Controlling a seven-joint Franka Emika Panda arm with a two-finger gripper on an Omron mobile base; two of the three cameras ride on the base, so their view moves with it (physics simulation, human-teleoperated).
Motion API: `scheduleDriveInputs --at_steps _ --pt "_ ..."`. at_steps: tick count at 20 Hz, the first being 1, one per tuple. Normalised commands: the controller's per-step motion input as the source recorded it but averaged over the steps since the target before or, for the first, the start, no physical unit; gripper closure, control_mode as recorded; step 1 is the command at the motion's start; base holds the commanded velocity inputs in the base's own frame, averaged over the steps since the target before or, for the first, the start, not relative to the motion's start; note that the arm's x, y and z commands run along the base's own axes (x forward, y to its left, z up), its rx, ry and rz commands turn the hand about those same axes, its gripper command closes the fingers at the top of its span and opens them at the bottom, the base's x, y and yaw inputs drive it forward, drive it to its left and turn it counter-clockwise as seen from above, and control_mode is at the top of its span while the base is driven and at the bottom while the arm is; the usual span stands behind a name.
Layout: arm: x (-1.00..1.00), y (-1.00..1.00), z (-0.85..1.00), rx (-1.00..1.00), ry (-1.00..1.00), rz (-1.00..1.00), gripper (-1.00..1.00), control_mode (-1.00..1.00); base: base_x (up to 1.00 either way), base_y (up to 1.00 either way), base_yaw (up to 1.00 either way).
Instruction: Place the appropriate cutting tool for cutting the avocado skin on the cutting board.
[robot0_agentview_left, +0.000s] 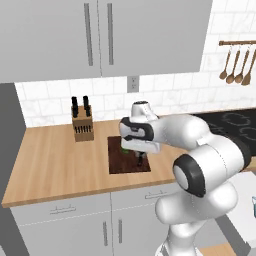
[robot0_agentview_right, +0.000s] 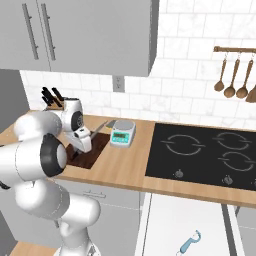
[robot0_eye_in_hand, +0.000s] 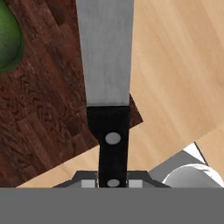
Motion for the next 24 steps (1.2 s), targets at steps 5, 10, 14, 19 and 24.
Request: scheduleDriveInputs --at_steps 5,10,14,19,24 --pt "0.27 0.14 -0.23 0.00 0.02 0.09 1.00 -1.00 0.00 0.00 0.00" --pt "0.19 0.05 -0.28 0.00 0.01 0.10 1.00 -1.00 0.00 0.00 0.00" --pt "0.14 0.05 -0.33 0.00 0.00 0.08 1.00 -1.00 0.00 0.00 0.00" --pt "0.06 0.09 -0.40 0.00 0.02 0.06 1.00 -1.00 0.00 0.00 0.00" --pt "0.03 0.15 -0.33 0.00 0.00 0.05 1.00 -1.00 0.00 0.00 0.00"
